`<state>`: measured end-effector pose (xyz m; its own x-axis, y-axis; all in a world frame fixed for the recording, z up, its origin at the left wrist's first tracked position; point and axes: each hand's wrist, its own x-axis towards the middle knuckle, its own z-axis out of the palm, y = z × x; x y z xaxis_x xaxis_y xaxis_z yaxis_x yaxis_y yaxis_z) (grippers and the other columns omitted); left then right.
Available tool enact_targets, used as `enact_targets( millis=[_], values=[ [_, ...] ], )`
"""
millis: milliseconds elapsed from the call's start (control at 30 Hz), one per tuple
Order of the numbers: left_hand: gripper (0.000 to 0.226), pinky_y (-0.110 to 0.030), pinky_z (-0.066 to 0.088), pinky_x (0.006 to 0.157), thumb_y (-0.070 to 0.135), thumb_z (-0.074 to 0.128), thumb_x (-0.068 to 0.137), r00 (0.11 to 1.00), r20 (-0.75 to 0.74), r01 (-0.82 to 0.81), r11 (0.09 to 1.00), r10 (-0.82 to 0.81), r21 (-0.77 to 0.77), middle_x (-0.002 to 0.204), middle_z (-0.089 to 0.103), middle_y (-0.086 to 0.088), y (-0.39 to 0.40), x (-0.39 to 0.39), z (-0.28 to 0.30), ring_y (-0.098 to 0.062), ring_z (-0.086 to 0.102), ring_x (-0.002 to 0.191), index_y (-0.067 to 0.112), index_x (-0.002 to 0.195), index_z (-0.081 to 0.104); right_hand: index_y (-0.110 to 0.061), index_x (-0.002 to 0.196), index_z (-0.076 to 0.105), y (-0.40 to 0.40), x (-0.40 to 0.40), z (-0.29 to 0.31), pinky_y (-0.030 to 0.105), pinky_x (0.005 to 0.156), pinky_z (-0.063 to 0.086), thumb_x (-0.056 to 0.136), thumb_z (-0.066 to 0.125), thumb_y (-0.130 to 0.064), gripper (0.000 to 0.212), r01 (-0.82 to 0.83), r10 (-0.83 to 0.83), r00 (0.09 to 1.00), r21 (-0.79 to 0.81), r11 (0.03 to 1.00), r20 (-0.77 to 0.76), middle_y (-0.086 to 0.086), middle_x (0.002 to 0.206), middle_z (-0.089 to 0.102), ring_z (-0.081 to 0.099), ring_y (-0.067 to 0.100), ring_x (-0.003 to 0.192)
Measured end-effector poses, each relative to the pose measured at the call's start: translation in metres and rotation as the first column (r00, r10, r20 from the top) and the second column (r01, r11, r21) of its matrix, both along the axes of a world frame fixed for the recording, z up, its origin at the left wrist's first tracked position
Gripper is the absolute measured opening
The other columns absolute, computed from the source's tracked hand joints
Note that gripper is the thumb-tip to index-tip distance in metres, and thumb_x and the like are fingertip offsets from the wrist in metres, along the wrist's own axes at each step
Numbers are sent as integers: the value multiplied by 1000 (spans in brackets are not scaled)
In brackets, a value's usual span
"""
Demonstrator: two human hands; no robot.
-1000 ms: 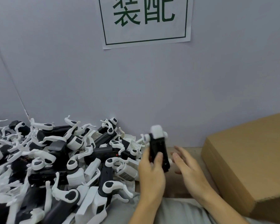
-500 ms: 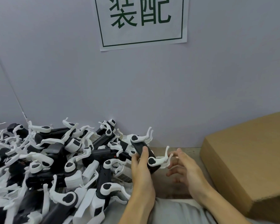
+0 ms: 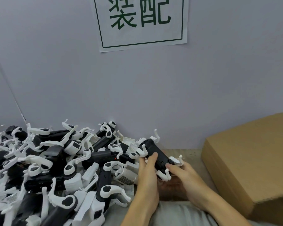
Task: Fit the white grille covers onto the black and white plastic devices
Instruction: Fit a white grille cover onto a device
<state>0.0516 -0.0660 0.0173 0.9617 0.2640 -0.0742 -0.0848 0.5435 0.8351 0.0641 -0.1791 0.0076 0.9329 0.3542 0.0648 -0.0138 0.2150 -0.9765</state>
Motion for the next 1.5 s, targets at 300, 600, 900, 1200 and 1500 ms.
enact_targets(
  millis=[300, 600, 900, 1200, 1500],
  values=[
    [13, -53, 54, 94, 14, 57, 98, 997, -31, -76, 996, 78, 50, 102, 73, -15, 1, 3, -6, -31, 70, 96, 20, 108, 64, -21, 85, 76, 4, 4, -1, 43, 73, 53, 80, 58, -21, 18, -36, 36, 999, -18, 999, -1, 17, 78, 68, 63, 30, 65],
    [14, -51, 55, 91, 14, 58, 96, 989, -8, -145, 989, 145, 36, 94, 75, -12, 4, 5, -8, -32, 72, 94, 17, 108, 65, -36, 72, 75, -1, 3, -3, 16, 58, 49, 73, 59, -32, 16, -30, 46, 994, -145, 989, 103, -10, 66, 69, 67, 5, 66],
    [21, -52, 54, 97, 14, 60, 96, 988, 113, -119, 984, 104, 136, 106, 75, -9, 1, 1, -9, -29, 71, 102, 28, 111, 66, -42, 93, 72, -2, 3, -5, 22, 63, 56, 78, 56, -34, 24, -16, 40, 992, -194, 981, 119, 3, 90, 78, 75, 24, 81],
    [18, -49, 52, 99, 15, 64, 96, 978, 174, -156, 959, 116, 236, 101, 76, 1, -1, 1, -10, -26, 70, 104, 21, 112, 66, -23, 100, 74, -5, 10, -10, 41, 73, 55, 73, 71, -32, 28, 31, -31, 1000, -27, 999, 1, 16, 94, 75, 73, 31, 85],
    [19, -37, 55, 93, 17, 66, 94, 971, 166, -199, 964, 170, 175, 105, 75, 0, 2, 1, -10, -19, 70, 104, 21, 113, 67, -13, 95, 75, -1, 5, -3, 55, 81, 51, 75, 62, -22, 26, -59, 59, 998, 21, 998, 1, 34, 97, 68, 65, 41, 83]
  ],
)
